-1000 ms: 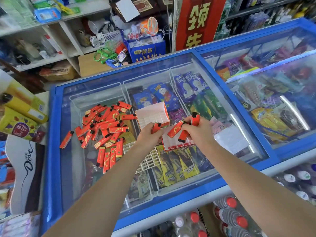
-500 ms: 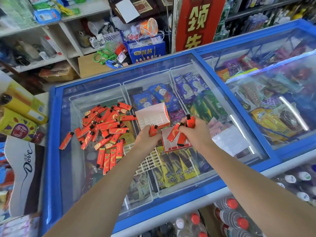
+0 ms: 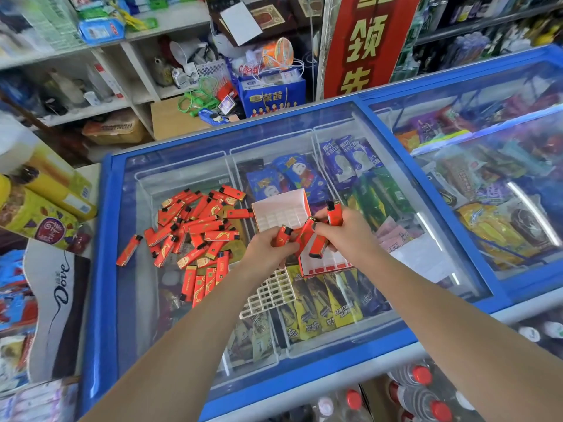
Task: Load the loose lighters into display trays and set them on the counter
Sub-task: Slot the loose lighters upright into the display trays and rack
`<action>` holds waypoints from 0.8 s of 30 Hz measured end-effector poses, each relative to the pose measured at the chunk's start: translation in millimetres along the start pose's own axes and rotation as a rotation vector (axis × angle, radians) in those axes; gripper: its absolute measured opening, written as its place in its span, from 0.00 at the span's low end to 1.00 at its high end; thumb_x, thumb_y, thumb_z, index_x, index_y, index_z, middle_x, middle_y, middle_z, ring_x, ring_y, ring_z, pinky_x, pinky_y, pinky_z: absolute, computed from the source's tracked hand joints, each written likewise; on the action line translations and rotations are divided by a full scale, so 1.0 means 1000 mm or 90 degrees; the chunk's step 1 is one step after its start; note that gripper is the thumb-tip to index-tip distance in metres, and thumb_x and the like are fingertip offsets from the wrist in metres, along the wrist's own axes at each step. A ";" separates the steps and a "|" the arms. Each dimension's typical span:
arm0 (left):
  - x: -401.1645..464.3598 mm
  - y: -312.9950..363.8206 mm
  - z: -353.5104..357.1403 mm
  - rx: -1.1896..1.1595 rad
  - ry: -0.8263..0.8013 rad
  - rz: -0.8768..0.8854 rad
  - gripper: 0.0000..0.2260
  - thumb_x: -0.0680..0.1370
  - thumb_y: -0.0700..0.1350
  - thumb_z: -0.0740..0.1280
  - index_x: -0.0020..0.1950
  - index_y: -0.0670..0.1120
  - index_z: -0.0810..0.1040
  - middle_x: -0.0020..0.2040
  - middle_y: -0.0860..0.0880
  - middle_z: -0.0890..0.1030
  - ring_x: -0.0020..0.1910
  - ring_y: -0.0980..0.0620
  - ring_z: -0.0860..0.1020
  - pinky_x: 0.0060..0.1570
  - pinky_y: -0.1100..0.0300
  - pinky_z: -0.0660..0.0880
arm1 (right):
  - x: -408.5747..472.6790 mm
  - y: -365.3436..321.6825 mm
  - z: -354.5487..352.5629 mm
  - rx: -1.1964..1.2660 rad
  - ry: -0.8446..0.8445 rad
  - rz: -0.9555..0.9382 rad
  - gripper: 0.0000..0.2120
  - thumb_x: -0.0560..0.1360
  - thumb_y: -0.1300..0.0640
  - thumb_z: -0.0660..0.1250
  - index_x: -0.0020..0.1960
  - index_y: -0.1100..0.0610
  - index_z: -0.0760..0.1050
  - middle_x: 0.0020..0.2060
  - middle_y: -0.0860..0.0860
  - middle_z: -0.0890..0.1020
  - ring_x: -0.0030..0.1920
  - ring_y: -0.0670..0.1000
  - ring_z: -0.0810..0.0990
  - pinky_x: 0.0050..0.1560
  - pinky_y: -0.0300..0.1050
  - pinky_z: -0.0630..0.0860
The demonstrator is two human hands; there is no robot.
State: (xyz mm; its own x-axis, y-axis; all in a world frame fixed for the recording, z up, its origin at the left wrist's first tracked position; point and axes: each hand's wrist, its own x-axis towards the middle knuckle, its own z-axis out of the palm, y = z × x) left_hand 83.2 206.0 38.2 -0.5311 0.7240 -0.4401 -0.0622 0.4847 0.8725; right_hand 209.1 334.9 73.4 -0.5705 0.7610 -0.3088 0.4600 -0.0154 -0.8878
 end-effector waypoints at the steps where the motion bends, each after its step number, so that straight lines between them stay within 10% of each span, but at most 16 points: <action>1: 0.001 -0.001 -0.002 0.010 0.000 0.004 0.03 0.77 0.39 0.74 0.49 0.44 0.82 0.31 0.53 0.76 0.28 0.56 0.72 0.34 0.61 0.73 | 0.001 -0.001 0.000 -0.028 -0.010 -0.013 0.07 0.73 0.64 0.72 0.50 0.55 0.82 0.33 0.50 0.81 0.28 0.46 0.77 0.27 0.35 0.71; 11: 0.020 -0.012 -0.041 0.110 0.139 -0.024 0.03 0.79 0.45 0.68 0.50 0.47 0.77 0.35 0.50 0.76 0.27 0.54 0.73 0.31 0.59 0.71 | 0.019 -0.023 0.013 -0.205 -0.046 -0.121 0.04 0.73 0.62 0.71 0.44 0.55 0.81 0.33 0.48 0.81 0.32 0.42 0.79 0.29 0.30 0.70; 17: 0.035 -0.010 -0.060 0.104 0.197 -0.049 0.16 0.81 0.49 0.66 0.68 0.50 0.74 0.40 0.47 0.79 0.36 0.48 0.78 0.41 0.46 0.80 | 0.045 -0.036 0.040 -0.240 -0.014 -0.179 0.05 0.75 0.61 0.70 0.50 0.54 0.82 0.33 0.46 0.80 0.31 0.44 0.77 0.28 0.30 0.68; 20: 0.046 -0.009 -0.064 0.078 0.201 -0.063 0.25 0.81 0.51 0.65 0.77 0.49 0.67 0.44 0.46 0.79 0.34 0.51 0.78 0.32 0.57 0.73 | 0.057 -0.037 0.059 -0.295 -0.028 -0.207 0.03 0.75 0.62 0.69 0.46 0.55 0.80 0.30 0.44 0.76 0.30 0.43 0.74 0.29 0.35 0.66; 24: 0.060 -0.007 -0.067 0.100 0.179 -0.031 0.13 0.81 0.52 0.66 0.64 0.51 0.73 0.40 0.48 0.79 0.32 0.53 0.74 0.32 0.58 0.69 | 0.070 -0.032 0.081 -0.349 -0.039 -0.228 0.06 0.75 0.62 0.67 0.46 0.51 0.78 0.30 0.44 0.74 0.30 0.43 0.73 0.31 0.39 0.65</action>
State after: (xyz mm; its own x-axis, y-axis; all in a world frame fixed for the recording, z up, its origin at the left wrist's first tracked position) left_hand -4.3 213.2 20.3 -0.7444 0.5449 -0.3860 0.0259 0.6011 0.7987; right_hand 98.9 336.3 52.7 -0.7833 0.6187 -0.0603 0.5053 0.5771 -0.6416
